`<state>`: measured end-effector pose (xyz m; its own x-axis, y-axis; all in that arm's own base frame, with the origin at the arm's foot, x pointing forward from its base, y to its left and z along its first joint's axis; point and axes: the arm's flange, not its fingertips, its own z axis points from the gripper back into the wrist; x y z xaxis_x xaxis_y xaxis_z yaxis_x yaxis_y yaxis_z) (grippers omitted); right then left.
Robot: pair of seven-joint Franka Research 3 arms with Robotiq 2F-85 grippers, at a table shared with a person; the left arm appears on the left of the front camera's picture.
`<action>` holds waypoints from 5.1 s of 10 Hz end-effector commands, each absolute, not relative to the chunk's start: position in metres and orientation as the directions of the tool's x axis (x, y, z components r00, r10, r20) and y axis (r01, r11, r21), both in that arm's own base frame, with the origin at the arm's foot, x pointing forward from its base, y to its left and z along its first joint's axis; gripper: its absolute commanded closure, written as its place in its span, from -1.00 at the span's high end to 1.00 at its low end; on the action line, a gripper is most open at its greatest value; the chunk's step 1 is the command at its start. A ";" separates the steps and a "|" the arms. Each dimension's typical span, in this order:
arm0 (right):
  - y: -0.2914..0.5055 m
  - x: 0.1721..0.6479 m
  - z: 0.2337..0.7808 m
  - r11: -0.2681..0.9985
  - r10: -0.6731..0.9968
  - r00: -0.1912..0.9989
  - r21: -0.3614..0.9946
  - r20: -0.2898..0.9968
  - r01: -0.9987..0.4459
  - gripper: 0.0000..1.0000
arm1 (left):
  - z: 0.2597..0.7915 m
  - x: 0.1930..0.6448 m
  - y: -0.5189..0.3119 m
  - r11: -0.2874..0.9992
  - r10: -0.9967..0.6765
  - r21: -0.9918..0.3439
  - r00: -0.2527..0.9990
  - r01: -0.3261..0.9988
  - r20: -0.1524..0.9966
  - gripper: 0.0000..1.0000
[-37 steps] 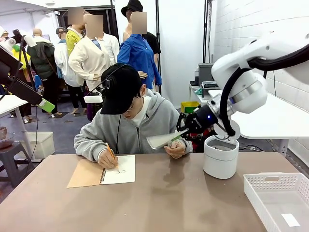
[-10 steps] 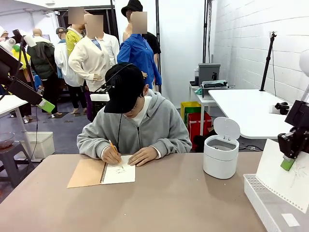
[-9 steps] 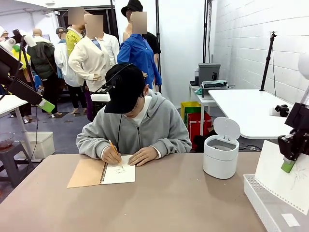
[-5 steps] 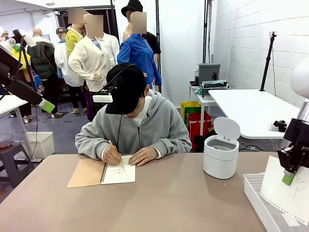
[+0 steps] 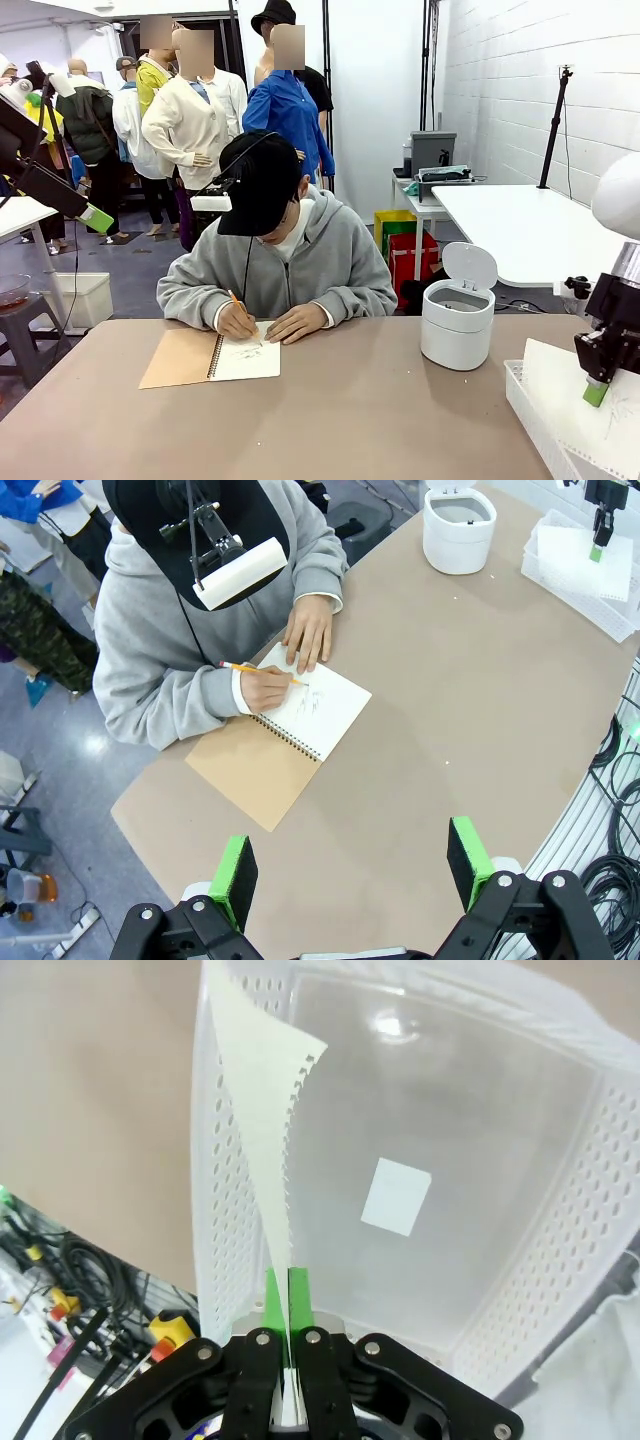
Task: Sort the paper based on its condition.
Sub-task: If a person hands you a paper, place it in the Organizing basket , and if it's crumpled, put it in the Trash can.
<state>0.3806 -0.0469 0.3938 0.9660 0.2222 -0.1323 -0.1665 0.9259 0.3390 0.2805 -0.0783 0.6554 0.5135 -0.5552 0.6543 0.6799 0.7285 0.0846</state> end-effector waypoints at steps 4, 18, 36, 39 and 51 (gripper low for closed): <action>-0.052 0.366 0.372 0.918 0.172 0.973 0.385 -0.154 -0.101 -1.00 | 0.655 0.280 -0.078 0.726 -0.552 0.079 0.511 0.683 0.659 1.00; -0.073 0.350 0.431 0.997 0.076 0.987 0.028 -0.139 -0.073 1.00 | 0.655 0.280 -0.078 0.726 -0.552 0.079 0.511 0.683 0.659 1.00; 0.140 0.383 0.544 0.636 0.738 0.633 0.072 0.236 -0.768 1.00 | 0.655 0.280 -0.078 0.726 -0.552 0.079 0.511 0.683 0.659 1.00; 0.196 0.412 0.586 0.490 0.793 0.458 0.025 0.402 -0.871 1.00 | 0.655 0.280 -0.078 0.726 -0.552 0.079 0.511 0.683 0.659 1.00; 0.251 0.421 0.647 0.415 0.676 0.289 -0.026 0.678 -0.910 1.00 | 0.655 0.280 -0.078 0.726 -0.552 0.079 0.511 0.683 0.659 1.00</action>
